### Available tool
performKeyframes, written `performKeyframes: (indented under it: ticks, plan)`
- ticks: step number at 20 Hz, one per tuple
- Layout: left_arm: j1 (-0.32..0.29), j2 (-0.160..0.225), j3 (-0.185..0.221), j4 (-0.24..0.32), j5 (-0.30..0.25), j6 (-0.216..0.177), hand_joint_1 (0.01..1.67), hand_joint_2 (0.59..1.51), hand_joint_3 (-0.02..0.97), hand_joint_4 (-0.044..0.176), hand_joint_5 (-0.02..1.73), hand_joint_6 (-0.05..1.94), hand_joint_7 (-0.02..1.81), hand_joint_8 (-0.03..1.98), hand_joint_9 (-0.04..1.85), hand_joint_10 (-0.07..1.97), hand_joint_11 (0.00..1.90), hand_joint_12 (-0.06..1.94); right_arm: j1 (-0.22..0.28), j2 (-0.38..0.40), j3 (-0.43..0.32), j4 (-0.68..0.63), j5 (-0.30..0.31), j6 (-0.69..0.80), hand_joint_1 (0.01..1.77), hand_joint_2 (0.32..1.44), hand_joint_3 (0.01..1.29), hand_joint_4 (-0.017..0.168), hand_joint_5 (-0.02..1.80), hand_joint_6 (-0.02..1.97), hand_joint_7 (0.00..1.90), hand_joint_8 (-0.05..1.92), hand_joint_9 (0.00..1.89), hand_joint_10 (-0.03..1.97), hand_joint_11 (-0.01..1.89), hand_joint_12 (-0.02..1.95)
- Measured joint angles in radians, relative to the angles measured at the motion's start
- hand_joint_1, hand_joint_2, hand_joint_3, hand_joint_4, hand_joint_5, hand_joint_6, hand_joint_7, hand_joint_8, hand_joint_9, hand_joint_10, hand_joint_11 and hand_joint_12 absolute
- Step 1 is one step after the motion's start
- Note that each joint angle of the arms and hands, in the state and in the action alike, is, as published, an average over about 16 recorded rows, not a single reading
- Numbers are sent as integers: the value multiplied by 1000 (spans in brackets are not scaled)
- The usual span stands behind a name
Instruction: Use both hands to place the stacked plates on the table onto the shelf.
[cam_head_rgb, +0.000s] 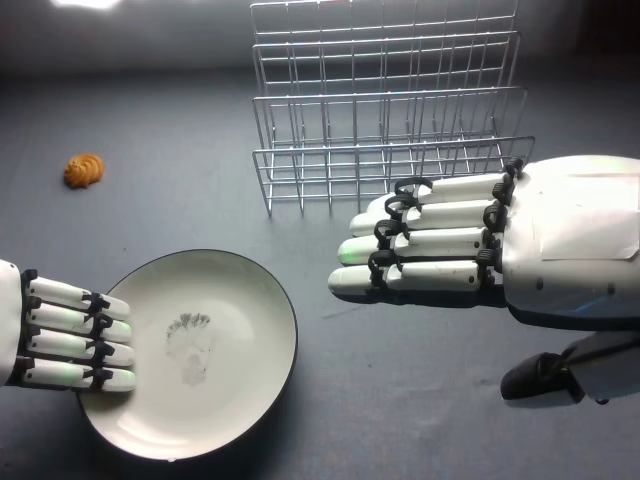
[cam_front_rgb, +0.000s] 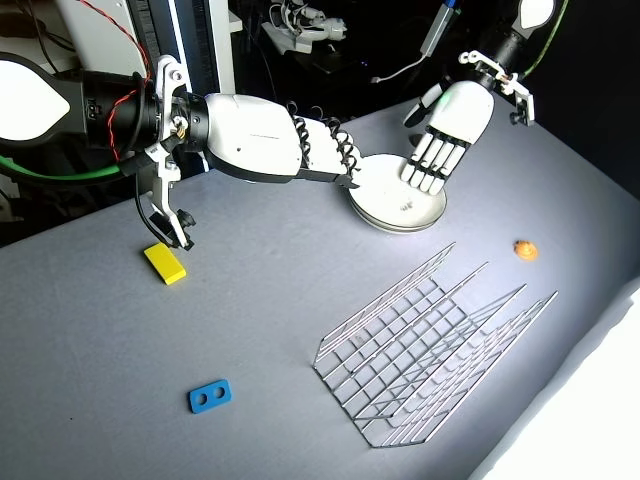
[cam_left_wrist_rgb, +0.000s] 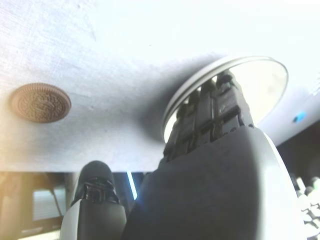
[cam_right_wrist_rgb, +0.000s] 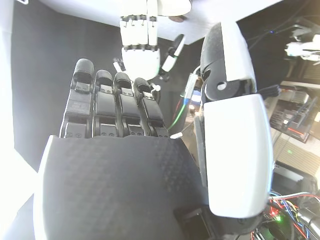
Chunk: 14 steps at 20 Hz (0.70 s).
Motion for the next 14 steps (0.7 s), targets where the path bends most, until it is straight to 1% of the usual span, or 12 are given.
performKeyframes:
  ticks: [7,14]
  plan:
    - [10,-15,-16,-13,4,-1,17,1114,13,-7,-11,-29,1,-13,15,4,18,10,0,0,0,0,0,-1,1026,1038,20,1,20,21,20,14,14,3,21,216]
    - [8,-33,-59,-59,33,-3,18,1117,13,-6,-12,-29,-1,-15,19,4,17,12,2,-9,0,0,-1,-14,1019,1041,19,0,19,20,20,14,15,4,21,223]
